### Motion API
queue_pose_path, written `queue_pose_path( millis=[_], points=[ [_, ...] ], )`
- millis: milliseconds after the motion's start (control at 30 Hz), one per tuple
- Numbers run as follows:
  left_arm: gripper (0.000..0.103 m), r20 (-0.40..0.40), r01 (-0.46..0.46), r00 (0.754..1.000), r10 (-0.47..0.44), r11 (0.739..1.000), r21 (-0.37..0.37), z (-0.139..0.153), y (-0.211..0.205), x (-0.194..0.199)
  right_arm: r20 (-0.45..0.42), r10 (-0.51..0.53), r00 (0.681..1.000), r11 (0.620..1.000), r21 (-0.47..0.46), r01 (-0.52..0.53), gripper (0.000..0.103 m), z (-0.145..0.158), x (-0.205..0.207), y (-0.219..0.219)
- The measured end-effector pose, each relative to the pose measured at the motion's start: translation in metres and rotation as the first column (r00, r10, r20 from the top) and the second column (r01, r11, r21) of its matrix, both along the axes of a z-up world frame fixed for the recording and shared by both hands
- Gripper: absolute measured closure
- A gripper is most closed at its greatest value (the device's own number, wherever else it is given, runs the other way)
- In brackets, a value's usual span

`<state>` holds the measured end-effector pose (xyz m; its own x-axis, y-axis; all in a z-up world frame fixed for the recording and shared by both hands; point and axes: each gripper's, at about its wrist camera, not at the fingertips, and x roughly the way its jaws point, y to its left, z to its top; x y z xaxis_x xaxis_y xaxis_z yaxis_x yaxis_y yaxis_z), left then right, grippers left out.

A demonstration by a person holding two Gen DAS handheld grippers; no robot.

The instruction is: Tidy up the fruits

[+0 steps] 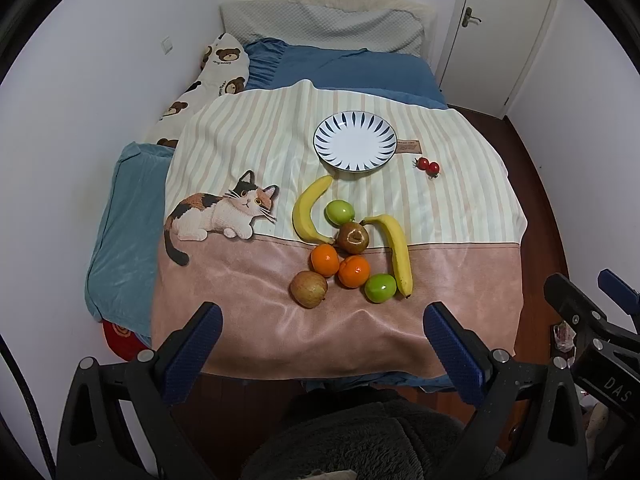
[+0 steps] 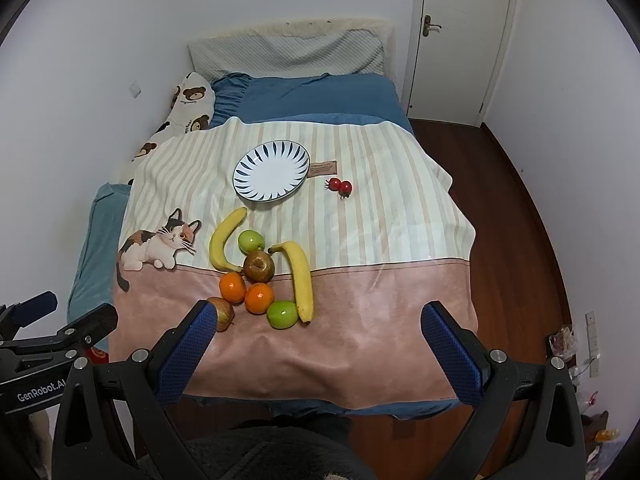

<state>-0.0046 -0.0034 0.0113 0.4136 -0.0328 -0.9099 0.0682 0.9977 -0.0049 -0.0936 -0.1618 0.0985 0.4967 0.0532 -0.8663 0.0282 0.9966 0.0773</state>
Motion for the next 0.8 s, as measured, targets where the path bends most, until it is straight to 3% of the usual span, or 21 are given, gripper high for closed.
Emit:
queue_pose_path(
  millis=[800],
  points=[
    [0.0, 0.013, 0.014, 1.0, -0.014, 1.0, -0.003, 0.011, 0.003, 0.01, 0.017, -0.032, 0.999, 0.999, 0.043, 0.031, 0.0, 0.005, -0.002, -0.003]
  ],
)
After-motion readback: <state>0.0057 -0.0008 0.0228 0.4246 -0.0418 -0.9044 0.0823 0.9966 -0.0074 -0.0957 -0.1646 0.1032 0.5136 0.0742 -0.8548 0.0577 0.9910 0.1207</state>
